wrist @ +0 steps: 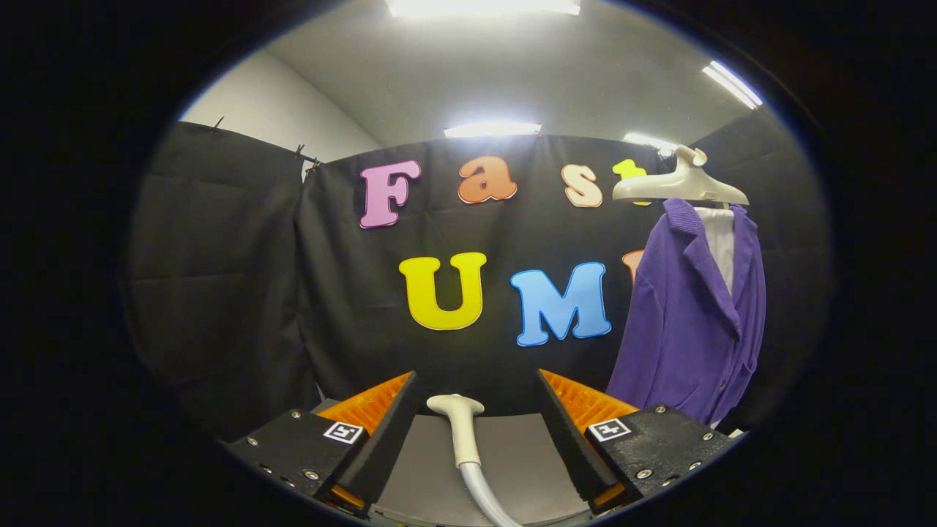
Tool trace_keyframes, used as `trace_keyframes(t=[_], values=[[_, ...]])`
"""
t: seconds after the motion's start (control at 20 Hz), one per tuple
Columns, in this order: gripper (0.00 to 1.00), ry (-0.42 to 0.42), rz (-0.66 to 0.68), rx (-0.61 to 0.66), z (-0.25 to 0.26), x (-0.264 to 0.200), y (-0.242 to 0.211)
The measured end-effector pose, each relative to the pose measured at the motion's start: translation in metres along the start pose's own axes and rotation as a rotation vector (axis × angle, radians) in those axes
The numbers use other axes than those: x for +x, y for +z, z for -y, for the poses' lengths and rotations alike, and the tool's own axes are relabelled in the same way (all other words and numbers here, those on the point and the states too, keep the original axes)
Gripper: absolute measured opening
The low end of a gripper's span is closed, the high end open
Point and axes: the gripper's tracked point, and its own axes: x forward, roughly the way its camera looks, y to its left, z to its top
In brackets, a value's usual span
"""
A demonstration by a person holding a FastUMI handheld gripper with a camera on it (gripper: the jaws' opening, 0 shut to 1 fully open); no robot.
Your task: Iron the clothes twice with a garment steamer, once on the left side and once on the right side.
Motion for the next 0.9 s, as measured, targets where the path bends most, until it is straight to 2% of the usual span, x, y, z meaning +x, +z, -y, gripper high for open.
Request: trace_keyframes(t=[0.45, 0.9], values=[[0.96, 0.033, -0.210, 0.084, -0.020, 0.104, -0.056], [0.96, 0.023, -0.447, 0.187, -0.028, 0.158, -0.134]])
